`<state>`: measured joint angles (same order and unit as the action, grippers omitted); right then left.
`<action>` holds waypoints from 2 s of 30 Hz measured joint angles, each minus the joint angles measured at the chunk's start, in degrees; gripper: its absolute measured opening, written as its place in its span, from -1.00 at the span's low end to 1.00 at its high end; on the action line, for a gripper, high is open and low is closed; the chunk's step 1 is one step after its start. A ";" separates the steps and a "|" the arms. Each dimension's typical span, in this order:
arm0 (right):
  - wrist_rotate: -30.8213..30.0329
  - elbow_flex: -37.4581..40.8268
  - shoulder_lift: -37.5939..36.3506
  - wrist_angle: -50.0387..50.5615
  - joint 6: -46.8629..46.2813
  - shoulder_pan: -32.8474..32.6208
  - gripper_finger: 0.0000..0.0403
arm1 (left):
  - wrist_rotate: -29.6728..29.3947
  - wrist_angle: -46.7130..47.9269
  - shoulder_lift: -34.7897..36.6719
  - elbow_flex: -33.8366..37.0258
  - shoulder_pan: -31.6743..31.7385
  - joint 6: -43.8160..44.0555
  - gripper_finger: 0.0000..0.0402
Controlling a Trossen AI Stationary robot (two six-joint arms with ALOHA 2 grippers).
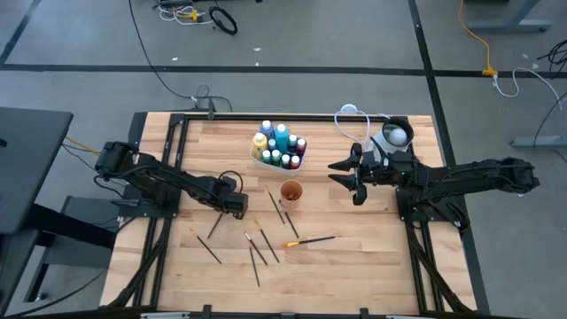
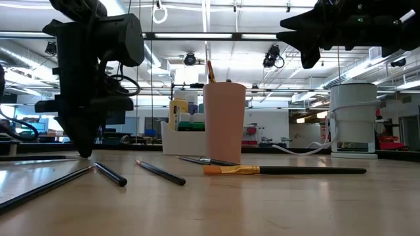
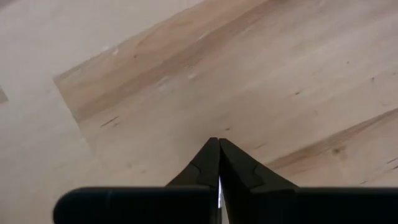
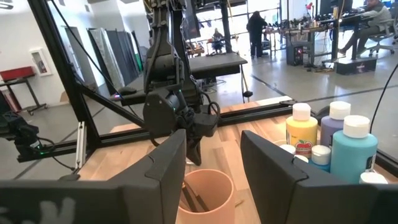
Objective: Pick & Place Paint Supplies
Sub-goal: Put the black paint brush into the orange cup
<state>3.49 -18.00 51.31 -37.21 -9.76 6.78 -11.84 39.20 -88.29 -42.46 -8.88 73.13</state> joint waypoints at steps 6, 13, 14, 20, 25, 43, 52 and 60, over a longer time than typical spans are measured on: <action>-0.02 0.00 0.00 0.00 0.01 0.01 -0.22 | -0.87 -1.50 0.77 0.00 0.00 -4.79 -0.97; 0.00 0.00 0.00 0.04 0.03 0.01 -0.22 | -1.71 -7.39 5.42 0.00 -0.41 -9.86 -0.98; 0.00 0.00 0.00 0.07 0.03 -0.01 -0.22 | -2.59 -8.43 6.65 -0.01 -0.59 -10.71 -0.98; -0.02 -0.02 -0.02 -0.08 0.03 -0.01 -0.22 | -10.17 -17.07 15.44 -0.04 -2.73 -18.49 -0.98; -0.02 -0.02 0.00 -0.06 0.03 0.01 -0.22 | -17.02 -26.25 20.44 -0.11 -5.47 -26.49 -0.98; -0.02 -0.02 0.00 0.04 0.03 0.01 -0.22 | -20.56 -46.08 21.33 -0.07 -9.96 -46.30 -0.99; -0.02 -0.02 0.00 -0.02 0.01 -0.01 -0.22 | -21.82 -54.91 21.18 -0.07 -9.97 -58.80 -1.00; -0.02 -0.02 0.00 -0.15 0.03 -0.01 -0.22 | -21.63 -65.20 20.64 -0.03 -9.97 -70.69 -1.00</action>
<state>3.46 -18.02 51.31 -37.36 -9.74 6.76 -33.47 -26.00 -67.65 -42.49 -18.85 2.45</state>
